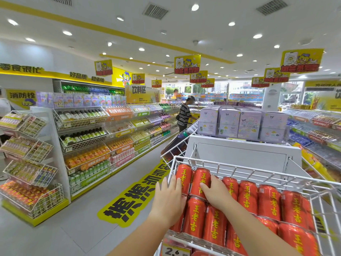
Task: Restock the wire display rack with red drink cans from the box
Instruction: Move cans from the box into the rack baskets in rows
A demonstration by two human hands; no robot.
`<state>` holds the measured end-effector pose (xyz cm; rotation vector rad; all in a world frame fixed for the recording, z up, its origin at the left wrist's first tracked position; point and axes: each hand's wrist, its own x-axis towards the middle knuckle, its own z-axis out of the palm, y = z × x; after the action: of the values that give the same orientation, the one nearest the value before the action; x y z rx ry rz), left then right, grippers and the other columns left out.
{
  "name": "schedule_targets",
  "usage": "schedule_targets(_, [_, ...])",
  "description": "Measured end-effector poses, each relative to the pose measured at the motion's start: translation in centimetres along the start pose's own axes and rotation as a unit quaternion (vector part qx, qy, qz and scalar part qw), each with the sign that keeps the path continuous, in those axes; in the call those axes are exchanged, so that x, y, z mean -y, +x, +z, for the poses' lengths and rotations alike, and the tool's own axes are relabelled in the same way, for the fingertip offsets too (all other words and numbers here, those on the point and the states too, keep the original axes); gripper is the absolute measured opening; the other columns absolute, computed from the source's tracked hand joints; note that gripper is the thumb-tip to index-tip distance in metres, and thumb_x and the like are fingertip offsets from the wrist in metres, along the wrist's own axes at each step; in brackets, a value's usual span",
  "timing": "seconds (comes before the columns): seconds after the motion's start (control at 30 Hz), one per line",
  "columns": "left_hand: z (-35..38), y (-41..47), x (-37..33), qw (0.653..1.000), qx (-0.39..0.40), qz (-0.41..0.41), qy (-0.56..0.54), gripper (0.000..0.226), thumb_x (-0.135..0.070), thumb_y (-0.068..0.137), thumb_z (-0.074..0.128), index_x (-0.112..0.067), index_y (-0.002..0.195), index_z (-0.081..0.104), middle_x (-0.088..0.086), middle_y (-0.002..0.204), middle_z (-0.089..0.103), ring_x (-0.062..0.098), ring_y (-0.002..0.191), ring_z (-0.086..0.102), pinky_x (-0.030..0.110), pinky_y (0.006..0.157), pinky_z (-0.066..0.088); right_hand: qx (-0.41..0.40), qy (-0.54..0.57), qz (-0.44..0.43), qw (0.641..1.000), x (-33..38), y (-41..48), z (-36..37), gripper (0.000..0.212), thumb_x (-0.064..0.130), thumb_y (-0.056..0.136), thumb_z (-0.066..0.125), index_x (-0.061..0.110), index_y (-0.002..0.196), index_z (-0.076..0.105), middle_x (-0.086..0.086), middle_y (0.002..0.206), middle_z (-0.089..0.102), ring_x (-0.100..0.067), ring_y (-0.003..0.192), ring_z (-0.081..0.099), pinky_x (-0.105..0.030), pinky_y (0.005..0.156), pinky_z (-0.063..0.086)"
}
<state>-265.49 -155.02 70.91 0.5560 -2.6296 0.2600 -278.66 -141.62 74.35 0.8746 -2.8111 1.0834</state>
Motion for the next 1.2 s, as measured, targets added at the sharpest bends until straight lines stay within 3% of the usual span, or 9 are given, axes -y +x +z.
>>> schedule_targets(0.2, [-2.1, -1.7, 0.9, 0.999, 0.041, 0.005, 0.025, 0.072, -0.055, 0.106, 0.024, -0.013, 0.163, 0.008, 0.012, 0.17, 0.008, 0.04, 0.154, 0.013, 0.058, 0.123, 0.016, 0.002, -0.023, -0.012, 1.0, 0.3, -1.1, -0.3, 0.055, 0.042, 0.096, 0.053, 0.014, 0.143, 0.043, -0.007, 0.139, 0.054, -0.025, 0.127, 0.051, -0.038, 0.106, 0.043])
schedule_targets(0.3, [-3.1, -2.6, 1.3, 0.997, 0.066, 0.004, 0.034, 0.074, -0.057, 0.106, 0.023, -0.014, 0.163, 0.004, 0.013, 0.171, 0.005, 0.04, 0.155, 0.01, 0.058, 0.124, 0.014, 0.003, -0.063, -0.029, 0.998, 0.5, -2.4, -0.7, 0.064, 0.043, 0.098, 0.05, 0.012, 0.152, 0.032, -0.008, 0.151, 0.042, -0.026, 0.137, 0.042, -0.038, 0.112, 0.036])
schedule_targets(0.47, [-4.3, -4.7, 2.4, 0.997, 0.072, 0.015, 0.037, 0.08, -0.063, 0.103, 0.024, -0.015, 0.163, 0.002, 0.014, 0.17, 0.003, 0.04, 0.156, 0.007, 0.059, 0.124, 0.013, -0.018, -0.181, -0.082, 0.98, 1.5, -5.9, -0.8, 0.069, 0.052, 0.098, 0.044, 0.017, 0.154, 0.026, -0.006, 0.154, 0.035, -0.026, 0.14, 0.036, -0.041, 0.114, 0.034])
schedule_targets(0.67, [-5.1, -8.0, 5.4, 0.994, 0.09, 0.049, 0.023, 0.087, -0.071, 0.099, 0.019, -0.017, 0.163, -0.004, 0.014, 0.17, -0.001, 0.04, 0.156, -0.001, 0.06, 0.124, 0.007, -0.023, -0.287, -0.098, 0.952, 2.5, -10.9, 1.7, 0.077, 0.062, 0.096, 0.034, 0.021, 0.158, 0.016, -0.007, 0.165, 0.016, -0.027, 0.151, 0.015, -0.045, 0.122, 0.015])
schedule_targets(0.87, [-3.9, -12.3, 9.5, 0.99, 0.092, 0.105, -0.001, 0.089, -0.073, 0.097, 0.019, -0.018, 0.163, -0.004, 0.014, 0.171, -0.002, 0.039, 0.156, -0.005, 0.061, 0.123, 0.002, -0.039, -0.326, -0.09, 0.94, 4.1, -17.0, 5.7, 0.093, 0.071, 0.081, 0.007, 0.02, 0.159, 0.015, -0.009, 0.166, 0.014, -0.03, 0.153, 0.011, -0.047, 0.122, 0.014])
schedule_targets(1.0, [-1.9, -15.5, 11.6, 0.986, 0.094, 0.138, -0.025, 0.097, -0.075, 0.087, 0.01, -0.014, 0.163, 0.011, 0.018, 0.168, 0.014, 0.042, 0.155, 0.01, 0.064, 0.121, 0.015, -0.028, -0.332, -0.069, 0.941, 4.7, -21.5, 8.0, 0.085, 0.068, 0.089, 0.014, 0.021, 0.159, 0.012, -0.008, 0.167, 0.008, -0.028, 0.153, 0.006, -0.047, 0.123, 0.01])
schedule_targets(1.1, [0.4, -18.2, 12.5, 0.978, 0.109, 0.166, -0.062, 0.091, -0.073, 0.086, 0.034, -0.009, 0.148, 0.05, 0.021, 0.147, 0.054, 0.046, 0.135, 0.05, 0.066, 0.101, 0.046, -0.029, -0.344, -0.052, 0.937, 4.2, -24.5, 10.1, 0.08, 0.065, 0.092, 0.024, 0.019, 0.157, 0.023, -0.01, 0.164, 0.019, -0.031, 0.152, 0.016, -0.049, 0.121, 0.015])
schedule_targets(1.2, [3.6, -21.0, 12.7, 0.972, 0.116, 0.193, -0.068, 0.088, -0.07, 0.086, 0.038, -0.007, 0.146, 0.054, 0.022, 0.14, 0.059, 0.047, 0.125, 0.058, 0.064, 0.094, 0.051, -0.017, -0.353, -0.031, 0.935, 2.7, -27.3, 12.7, 0.08, 0.064, 0.092, 0.027, 0.017, 0.156, 0.029, -0.012, 0.162, 0.027, -0.032, 0.15, 0.023, -0.051, 0.12, 0.021])
